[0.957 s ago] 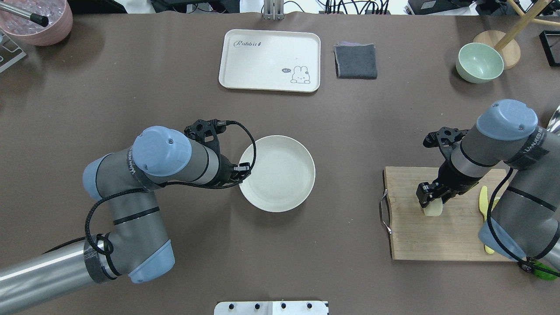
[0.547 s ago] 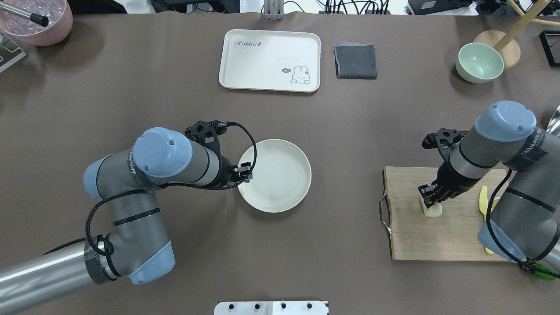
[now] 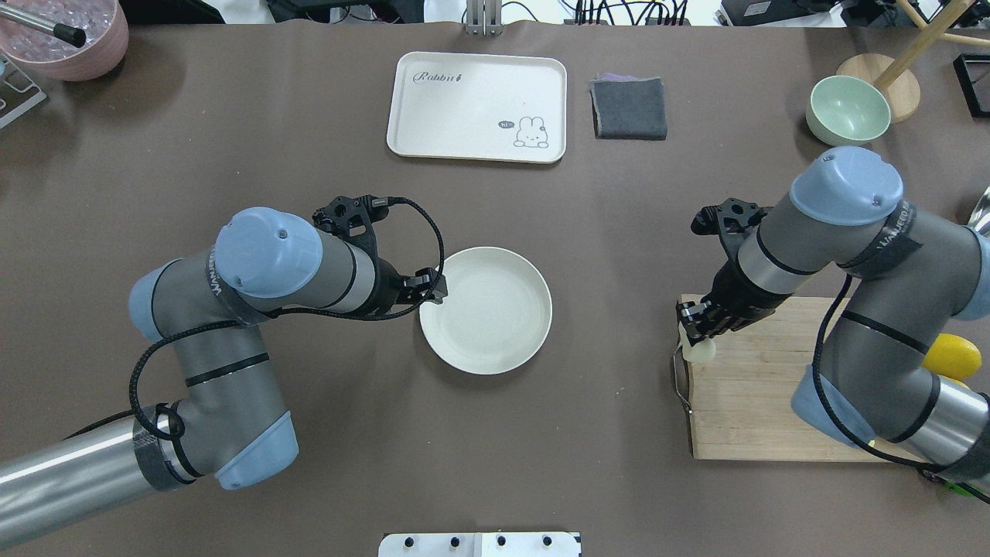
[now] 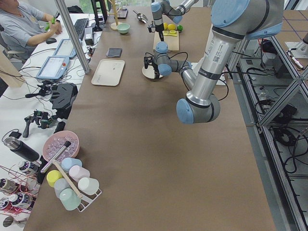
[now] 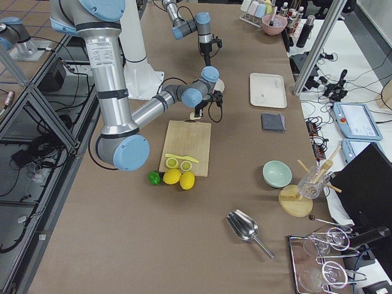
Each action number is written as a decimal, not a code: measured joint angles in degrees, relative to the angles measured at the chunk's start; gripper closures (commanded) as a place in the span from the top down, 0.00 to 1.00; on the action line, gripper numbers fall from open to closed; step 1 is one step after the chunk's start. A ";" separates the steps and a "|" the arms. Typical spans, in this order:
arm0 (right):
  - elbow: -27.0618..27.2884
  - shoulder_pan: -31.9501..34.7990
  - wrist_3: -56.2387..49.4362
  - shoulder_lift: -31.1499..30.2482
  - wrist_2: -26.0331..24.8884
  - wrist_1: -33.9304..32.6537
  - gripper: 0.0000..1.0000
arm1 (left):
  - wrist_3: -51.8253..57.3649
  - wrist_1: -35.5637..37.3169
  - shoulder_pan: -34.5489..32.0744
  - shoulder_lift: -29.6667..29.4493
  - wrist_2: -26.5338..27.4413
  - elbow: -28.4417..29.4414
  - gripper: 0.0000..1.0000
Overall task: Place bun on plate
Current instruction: 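Carry the bun over the white plate with the right gripper while the left arm withdraws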
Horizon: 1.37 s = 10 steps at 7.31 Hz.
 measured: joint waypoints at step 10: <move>-23.08 -13.55 14.00 29.85 -19.13 1.14 0.59 | 22.51 -9.34 -16.47 31.91 -17.54 -12.19 0.97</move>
